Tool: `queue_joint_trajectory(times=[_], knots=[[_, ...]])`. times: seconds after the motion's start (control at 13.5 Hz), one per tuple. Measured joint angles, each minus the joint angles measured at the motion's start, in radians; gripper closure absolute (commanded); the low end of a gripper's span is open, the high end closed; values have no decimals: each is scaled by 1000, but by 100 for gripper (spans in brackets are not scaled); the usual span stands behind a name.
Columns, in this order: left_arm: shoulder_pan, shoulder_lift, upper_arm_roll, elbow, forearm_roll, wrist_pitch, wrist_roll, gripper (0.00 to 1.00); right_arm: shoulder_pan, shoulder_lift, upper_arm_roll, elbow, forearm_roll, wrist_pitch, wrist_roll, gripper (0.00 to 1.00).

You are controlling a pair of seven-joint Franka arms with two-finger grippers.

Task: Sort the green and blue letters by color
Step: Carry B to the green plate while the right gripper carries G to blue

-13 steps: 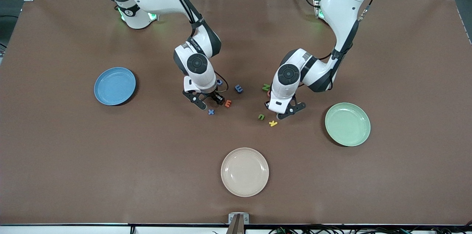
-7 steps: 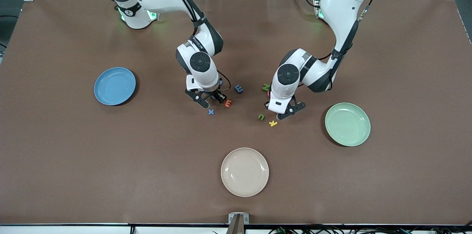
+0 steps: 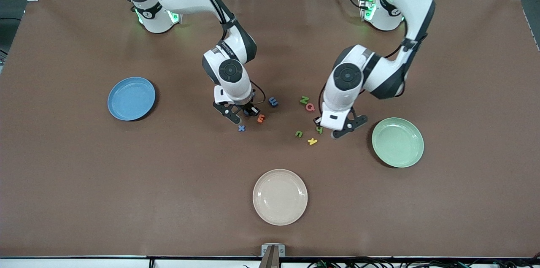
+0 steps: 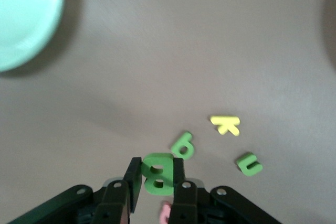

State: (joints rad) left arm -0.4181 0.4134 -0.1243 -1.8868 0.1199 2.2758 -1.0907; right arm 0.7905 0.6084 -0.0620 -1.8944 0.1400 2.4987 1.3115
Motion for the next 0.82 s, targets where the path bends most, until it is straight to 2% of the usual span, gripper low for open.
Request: queue_joint_trajectory(times=[0.3,0.59,0.82], knots=[[118,-62,2,-5,1,-65,173,100,0,0,-5,11,0,-43,0,100],[244,-79,4,-6,1,-103,382,100,-1,-2,-38,77,-13,-204,-14,100],[288,-78,5,-7,2,-110,436,100,-17,-37,-74,109,-16,-310,-103,100]])
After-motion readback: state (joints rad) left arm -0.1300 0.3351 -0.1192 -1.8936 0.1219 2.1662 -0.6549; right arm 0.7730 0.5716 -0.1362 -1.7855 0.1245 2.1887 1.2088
